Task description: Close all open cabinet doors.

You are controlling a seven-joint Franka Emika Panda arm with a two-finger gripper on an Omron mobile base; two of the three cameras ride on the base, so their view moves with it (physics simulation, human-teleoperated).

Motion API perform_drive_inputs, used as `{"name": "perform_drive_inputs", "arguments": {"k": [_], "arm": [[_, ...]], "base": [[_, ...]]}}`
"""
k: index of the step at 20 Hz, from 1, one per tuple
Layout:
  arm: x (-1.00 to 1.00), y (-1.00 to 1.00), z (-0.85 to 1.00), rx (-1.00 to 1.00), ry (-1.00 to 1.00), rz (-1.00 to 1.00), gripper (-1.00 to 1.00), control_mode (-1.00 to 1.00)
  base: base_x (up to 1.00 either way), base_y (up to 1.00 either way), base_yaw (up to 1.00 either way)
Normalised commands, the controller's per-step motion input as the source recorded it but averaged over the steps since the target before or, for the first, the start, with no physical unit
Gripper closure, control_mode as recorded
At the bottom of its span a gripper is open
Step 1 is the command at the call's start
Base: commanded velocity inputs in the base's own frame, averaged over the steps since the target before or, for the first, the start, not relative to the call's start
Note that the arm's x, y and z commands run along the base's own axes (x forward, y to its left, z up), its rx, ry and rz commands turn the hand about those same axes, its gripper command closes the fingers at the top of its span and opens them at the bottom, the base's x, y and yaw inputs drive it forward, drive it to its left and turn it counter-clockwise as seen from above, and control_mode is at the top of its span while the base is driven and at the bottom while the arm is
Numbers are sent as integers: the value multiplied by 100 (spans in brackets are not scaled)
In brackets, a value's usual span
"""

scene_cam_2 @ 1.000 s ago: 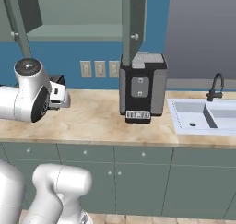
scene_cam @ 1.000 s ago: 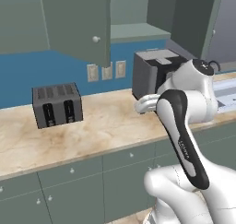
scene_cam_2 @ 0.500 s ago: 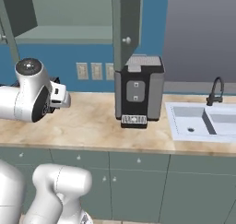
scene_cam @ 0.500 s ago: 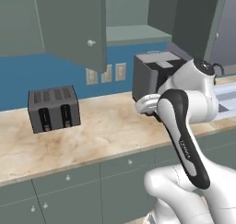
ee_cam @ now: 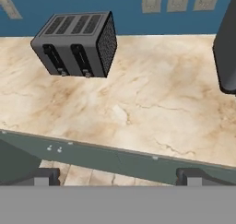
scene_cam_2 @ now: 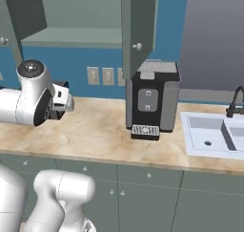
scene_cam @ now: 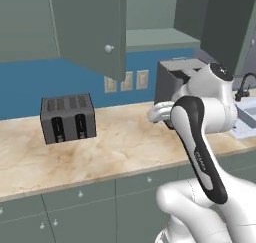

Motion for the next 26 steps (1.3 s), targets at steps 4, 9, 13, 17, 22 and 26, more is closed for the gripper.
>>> {"name": "perform_drive_inputs", "arguments": {"k": [4, 9, 13, 17, 22, 26], "arm": [[0, 0, 0, 0, 0, 0, -100, 100], [0, 0, 0, 0, 0, 0, -100, 100], [0, 0, 0, 0, 0, 0, -100, 100], [0, 0, 0, 0, 0, 0, -100, 100], [0, 0, 0, 0, 0, 0, -100, 100], [0, 0, 0, 0, 0, 0, -100, 100]], "base": [[43, -3, 26], [40, -3, 16], [4, -9, -1], [-4, -18, -31], [-1, -1, -36], [0, 4, -13]]}}
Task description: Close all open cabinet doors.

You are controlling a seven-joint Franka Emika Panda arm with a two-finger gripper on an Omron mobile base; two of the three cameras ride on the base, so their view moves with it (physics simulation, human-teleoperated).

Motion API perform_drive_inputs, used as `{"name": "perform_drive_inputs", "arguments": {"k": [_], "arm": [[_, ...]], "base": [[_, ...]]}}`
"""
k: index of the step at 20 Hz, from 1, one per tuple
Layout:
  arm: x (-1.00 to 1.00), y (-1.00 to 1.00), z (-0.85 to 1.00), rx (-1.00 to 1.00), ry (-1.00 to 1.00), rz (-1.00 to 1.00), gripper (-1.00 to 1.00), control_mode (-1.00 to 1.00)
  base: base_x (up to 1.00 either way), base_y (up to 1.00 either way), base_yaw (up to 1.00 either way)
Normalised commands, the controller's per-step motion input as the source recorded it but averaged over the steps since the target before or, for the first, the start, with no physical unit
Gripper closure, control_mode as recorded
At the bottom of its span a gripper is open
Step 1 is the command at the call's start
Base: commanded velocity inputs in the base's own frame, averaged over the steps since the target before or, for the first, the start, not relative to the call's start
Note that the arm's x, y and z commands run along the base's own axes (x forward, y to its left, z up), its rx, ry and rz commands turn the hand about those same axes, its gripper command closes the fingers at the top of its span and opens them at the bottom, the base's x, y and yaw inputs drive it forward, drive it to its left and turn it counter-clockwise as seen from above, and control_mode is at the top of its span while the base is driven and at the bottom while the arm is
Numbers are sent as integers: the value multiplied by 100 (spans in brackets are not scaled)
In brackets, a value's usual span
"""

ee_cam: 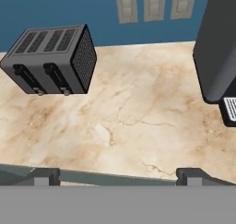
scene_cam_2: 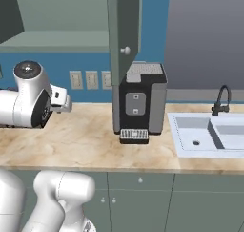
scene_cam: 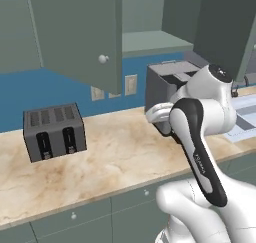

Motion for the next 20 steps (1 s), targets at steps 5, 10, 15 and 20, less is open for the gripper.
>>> {"name": "perform_drive_inputs", "arguments": {"k": [5, 10, 15, 20], "arm": [[0, 0, 0, 0, 0, 0, -100, 100], [0, 0, 0, 0, 0, 0, -100, 100], [0, 0, 0, 0, 0, 0, -100, 100], [0, 0, 0, 0, 0, 0, -100, 100]], "base": [[0, 3, 5], [1, 0, 9], [2, 0, 12], [3, 0, 17]]}}
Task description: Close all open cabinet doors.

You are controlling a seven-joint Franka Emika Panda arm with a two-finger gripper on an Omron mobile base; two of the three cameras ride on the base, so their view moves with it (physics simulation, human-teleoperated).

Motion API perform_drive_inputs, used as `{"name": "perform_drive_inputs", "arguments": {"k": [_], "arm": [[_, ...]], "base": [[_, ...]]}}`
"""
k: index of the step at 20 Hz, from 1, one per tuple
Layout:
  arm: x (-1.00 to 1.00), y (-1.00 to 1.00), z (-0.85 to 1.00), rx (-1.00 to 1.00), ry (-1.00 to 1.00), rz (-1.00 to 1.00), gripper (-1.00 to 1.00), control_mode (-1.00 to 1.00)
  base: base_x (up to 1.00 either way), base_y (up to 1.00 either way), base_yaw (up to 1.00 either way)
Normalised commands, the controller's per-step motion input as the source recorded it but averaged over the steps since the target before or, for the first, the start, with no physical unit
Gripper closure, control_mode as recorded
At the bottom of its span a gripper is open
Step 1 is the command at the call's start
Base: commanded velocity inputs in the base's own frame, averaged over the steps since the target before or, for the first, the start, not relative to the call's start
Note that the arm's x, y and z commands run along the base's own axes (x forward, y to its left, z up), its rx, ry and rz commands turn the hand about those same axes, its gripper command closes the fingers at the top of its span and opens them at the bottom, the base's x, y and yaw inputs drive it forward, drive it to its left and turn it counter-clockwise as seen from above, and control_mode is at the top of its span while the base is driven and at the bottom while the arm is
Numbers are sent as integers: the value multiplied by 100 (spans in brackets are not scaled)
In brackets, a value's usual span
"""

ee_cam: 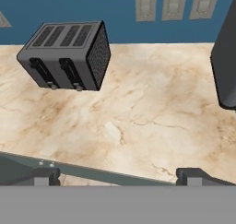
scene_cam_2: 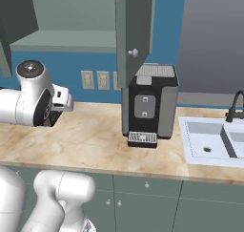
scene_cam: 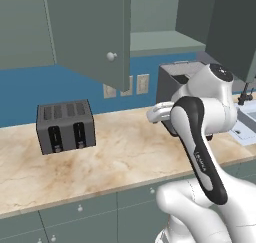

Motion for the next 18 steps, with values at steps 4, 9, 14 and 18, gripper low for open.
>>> {"name": "perform_drive_inputs", "arguments": {"k": [4, 9, 14, 18], "arm": [[0, 0, 0, 0, 0, 0, -100, 100], [0, 0, 0, 0, 0, 0, -100, 100], [0, 0, 0, 0, 0, 0, -100, 100], [0, 0, 0, 0, 0, 0, -100, -100]], "base": [[0, 0, 0], [0, 0, 0], [0, 0, 0], [0, 0, 0]]}}
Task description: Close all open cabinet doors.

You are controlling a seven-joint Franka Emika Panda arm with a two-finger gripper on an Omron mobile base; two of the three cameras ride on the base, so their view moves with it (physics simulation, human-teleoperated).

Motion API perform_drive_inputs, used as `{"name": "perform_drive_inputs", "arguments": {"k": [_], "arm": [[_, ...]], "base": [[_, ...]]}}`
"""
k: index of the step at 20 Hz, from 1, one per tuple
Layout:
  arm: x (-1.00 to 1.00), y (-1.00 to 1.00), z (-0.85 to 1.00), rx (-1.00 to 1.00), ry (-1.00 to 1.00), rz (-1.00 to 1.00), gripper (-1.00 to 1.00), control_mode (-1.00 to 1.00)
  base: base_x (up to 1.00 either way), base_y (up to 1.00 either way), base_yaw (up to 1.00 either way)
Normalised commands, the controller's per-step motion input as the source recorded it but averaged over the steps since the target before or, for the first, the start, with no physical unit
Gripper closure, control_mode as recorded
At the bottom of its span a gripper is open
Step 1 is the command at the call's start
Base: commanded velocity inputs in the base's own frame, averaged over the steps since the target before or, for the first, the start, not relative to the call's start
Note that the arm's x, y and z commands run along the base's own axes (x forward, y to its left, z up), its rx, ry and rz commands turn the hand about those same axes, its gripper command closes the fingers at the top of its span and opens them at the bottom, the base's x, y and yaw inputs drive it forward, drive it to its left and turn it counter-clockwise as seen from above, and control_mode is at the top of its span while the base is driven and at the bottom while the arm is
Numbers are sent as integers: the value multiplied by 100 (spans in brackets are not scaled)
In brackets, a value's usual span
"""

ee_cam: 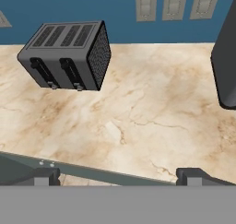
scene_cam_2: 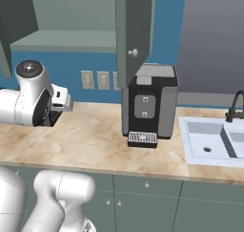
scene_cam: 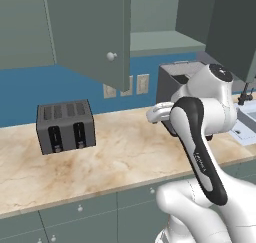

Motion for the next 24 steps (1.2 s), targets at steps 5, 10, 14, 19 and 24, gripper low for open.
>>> {"name": "perform_drive_inputs", "arguments": {"k": [5, 10, 14, 19, 24], "arm": [[0, 0, 0, 0, 0, 0, -100, -100], [0, 0, 0, 0, 0, 0, -100, -100], [0, 0, 0, 0, 0, 0, -100, -100], [-9, 0, 0, 0, -4, 0, -100, -100], [-36, 0, 12, 0, -6, -3, -100, -100]], "base": [[0, 0, 0], [0, 0, 0], [0, 0, 0], [0, 0, 0], [0, 0, 0]]}}
